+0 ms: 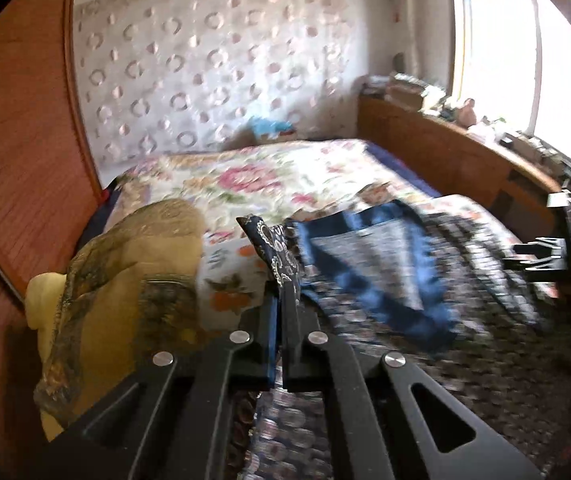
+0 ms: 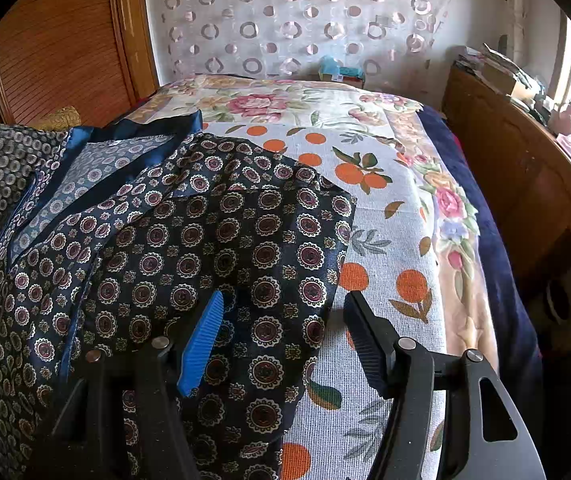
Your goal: Fold small clothes
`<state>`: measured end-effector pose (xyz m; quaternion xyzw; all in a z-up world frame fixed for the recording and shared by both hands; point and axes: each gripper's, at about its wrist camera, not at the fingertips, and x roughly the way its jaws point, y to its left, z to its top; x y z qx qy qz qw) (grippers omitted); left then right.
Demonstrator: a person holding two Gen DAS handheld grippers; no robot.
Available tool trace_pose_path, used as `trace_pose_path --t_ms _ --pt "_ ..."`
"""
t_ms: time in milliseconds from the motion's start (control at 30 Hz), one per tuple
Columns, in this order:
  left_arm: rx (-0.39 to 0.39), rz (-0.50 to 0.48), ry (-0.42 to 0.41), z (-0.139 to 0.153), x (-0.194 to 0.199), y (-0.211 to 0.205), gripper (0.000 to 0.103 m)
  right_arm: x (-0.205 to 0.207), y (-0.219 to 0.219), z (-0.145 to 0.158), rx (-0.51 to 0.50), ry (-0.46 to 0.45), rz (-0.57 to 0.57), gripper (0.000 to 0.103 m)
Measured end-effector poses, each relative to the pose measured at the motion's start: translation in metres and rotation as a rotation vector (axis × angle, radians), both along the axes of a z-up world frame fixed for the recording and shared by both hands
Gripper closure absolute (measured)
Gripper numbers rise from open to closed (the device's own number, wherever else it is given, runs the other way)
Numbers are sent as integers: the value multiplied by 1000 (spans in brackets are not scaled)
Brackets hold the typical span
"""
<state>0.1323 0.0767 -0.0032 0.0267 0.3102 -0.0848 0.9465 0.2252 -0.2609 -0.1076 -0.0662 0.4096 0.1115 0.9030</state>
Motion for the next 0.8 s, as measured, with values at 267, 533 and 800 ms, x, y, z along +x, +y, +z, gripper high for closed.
trace_pose_path --t_ms 267,533,800 --pt "-48 -53 -61 10 -45 -13 101 1 -1 0 9 4 4 38" --pt "-58 -58 -76 3 -68 -16 101 37 -13 2 66 38 -24 40" --pt "-78 -25 -107 3 -96 1 101 21 7 15 47 -26 61 101"
